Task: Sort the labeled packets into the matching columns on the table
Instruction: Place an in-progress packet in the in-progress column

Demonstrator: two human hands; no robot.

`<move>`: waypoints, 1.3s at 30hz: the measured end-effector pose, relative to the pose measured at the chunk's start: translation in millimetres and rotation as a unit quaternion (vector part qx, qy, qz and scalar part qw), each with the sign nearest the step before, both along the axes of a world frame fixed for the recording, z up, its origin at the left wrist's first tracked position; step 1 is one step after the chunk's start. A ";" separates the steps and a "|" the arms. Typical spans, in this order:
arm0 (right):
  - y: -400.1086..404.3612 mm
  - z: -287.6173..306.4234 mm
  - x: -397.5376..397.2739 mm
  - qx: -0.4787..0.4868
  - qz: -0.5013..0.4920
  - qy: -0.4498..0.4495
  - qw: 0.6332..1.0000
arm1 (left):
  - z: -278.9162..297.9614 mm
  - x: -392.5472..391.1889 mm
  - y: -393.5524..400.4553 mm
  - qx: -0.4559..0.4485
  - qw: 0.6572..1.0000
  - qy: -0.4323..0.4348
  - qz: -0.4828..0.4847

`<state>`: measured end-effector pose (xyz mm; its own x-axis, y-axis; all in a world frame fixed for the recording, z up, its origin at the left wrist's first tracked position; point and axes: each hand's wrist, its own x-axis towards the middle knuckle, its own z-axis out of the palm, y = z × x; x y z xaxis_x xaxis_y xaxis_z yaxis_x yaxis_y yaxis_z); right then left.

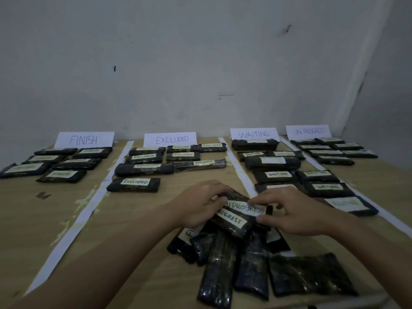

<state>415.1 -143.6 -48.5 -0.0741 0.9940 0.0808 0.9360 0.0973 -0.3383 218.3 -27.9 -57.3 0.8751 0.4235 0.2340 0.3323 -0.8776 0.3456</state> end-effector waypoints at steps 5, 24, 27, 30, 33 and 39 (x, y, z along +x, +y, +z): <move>-1.1 2.7 0.6 0.011 -0.035 0.122 0.992 | -0.6 3.7 3.8 -0.023 1.000 -0.011 0.003; 35.0 -5.9 -24.7 0.296 -0.070 0.259 0.917 | 10.8 -11.9 6.1 -0.325 0.888 -0.298 0.131; 42.5 -6.5 -35.6 0.301 -0.042 0.137 0.943 | 11.3 -23.1 7.4 -0.324 0.887 -0.296 0.147; 54.6 -7.4 -50.1 0.315 -0.022 -0.001 0.949 | 10.5 -34.3 10.3 -0.317 0.886 -0.294 0.166; 66.6 -5.6 -65.9 0.340 0.016 -0.090 0.936 | 10.2 -43.7 12.3 -0.319 0.879 -0.310 0.173; 78.9 -5.3 -79.4 0.348 0.041 -0.154 0.924 | 10.0 -51.4 14.9 -0.312 0.876 -0.322 0.177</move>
<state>335.7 -64.7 -53.8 -0.2725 0.6988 0.6613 0.9573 0.2657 0.1138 166.9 -13.0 -47.3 0.4345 0.8632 0.2570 0.1059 -0.3323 0.9372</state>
